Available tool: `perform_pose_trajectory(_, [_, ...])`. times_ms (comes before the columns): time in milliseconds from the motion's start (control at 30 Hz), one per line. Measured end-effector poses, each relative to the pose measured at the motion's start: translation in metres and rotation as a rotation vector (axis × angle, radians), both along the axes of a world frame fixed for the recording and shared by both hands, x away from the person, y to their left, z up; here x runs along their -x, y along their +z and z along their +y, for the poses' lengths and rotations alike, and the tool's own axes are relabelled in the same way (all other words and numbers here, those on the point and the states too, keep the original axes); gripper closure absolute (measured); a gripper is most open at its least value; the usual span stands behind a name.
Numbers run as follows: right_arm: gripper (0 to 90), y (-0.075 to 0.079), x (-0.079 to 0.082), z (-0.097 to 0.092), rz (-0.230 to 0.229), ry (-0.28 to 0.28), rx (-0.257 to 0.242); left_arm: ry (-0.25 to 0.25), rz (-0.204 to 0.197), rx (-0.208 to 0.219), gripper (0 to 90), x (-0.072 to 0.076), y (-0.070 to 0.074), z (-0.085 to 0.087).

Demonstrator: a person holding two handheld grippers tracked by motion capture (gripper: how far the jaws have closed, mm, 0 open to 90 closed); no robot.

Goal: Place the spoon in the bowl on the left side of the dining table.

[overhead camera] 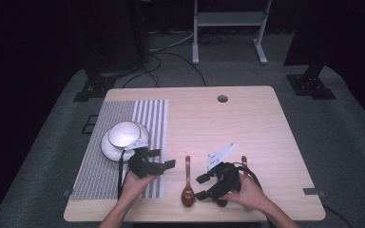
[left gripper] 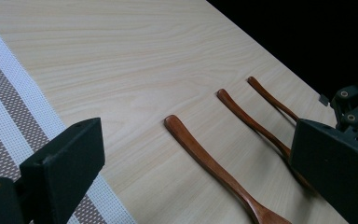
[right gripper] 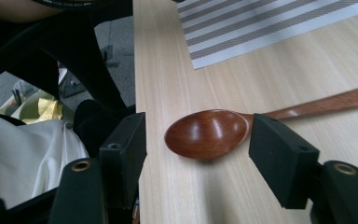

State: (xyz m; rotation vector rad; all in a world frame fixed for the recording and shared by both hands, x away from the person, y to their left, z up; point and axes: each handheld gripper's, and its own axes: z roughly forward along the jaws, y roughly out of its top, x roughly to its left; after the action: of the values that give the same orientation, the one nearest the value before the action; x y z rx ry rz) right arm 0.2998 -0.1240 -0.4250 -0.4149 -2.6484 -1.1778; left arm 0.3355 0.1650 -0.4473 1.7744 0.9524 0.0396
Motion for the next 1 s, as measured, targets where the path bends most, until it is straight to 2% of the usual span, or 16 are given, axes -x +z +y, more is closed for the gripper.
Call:
perform_pose_trajectory(33, [37.7, -0.002, 0.000, 0.006, -0.005, 0.019, 0.011, -0.001, 0.000, -0.002, 2.2, 0.000, 0.000, 0.000])
perform_pose_trajectory(300, [44.0, -0.010, -0.002, 0.020, 0.002, 0.043, 0.050, -0.001, 0.004, -0.005, 2.2, 0.000, -0.001, -0.001])
perform_pose_trajectory(400, [52.5, -0.015, -0.001, 0.026, -0.002, 0.060, 0.065, 0.000, 0.009, -0.003, 2.5, 0.000, -0.001, -0.001])
perform_pose_trajectory(433, [52.5, -0.015, -0.001, 0.026, -0.002, 0.060, 0.065, 0.000, 0.009, -0.003, 2.5, 0.000, -0.001, -0.001])
perform_pose_trajectory(467, [57.9, -0.017, 0.001, 0.029, -0.006, 0.070, 0.067, 0.002, 0.011, -0.004, 2.5, 0.000, -0.001, -0.001])
perform_pose_trajectory(500, [57.9, -0.017, 0.001, 0.029, -0.006, 0.070, 0.067, 0.002, 0.011, -0.004, 2.5, 0.000, -0.001, -0.001])
perform_pose_trajectory(700, [68.7, -0.024, 0.008, 0.039, -0.048, 0.098, 0.106, 0.010, 0.014, 0.000, 2.6, -0.001, -0.002, 0.001])
perform_pose_trajectory(900, [70.6, -0.029, 0.010, 0.043, -0.070, 0.100, 0.122, 0.007, 0.019, 0.000, 2.6, -0.001, -0.002, 0.001])
perform_pose_trajectory(933, [70.7, -0.031, 0.012, 0.044, -0.075, 0.097, 0.136, 0.008, 0.020, 0.000, 2.6, 0.000, -0.002, 0.001])
perform_pose_trajectory(1000, [71.1, -0.035, 0.016, 0.047, -0.130, 0.095, 0.191, 0.006, 0.022, -0.001, 2.5, -0.001, -0.002, 0.001])
